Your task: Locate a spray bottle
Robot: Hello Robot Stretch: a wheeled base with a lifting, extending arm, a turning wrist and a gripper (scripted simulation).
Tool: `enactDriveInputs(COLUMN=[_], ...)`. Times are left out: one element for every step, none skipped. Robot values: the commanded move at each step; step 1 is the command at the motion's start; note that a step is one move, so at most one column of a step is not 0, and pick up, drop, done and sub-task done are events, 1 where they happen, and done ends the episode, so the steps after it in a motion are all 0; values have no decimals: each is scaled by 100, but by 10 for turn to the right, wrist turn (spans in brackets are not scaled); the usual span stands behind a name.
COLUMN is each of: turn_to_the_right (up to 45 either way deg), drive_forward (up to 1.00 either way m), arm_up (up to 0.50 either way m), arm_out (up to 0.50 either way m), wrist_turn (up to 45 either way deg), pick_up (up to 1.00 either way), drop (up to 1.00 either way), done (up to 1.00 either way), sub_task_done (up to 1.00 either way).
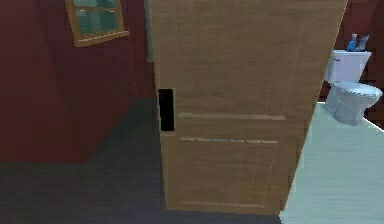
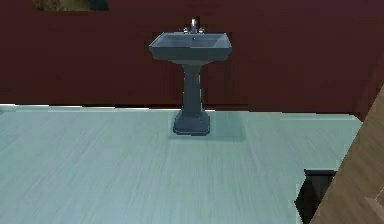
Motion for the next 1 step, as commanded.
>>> enactDriveInputs(turn_to_the_right=[30], drive_forward=[0], arm_up=[0], arm_out=[0], wrist_turn=[0], pick_up=[0], drop=[0], done=[0], sub_task_done=[0])
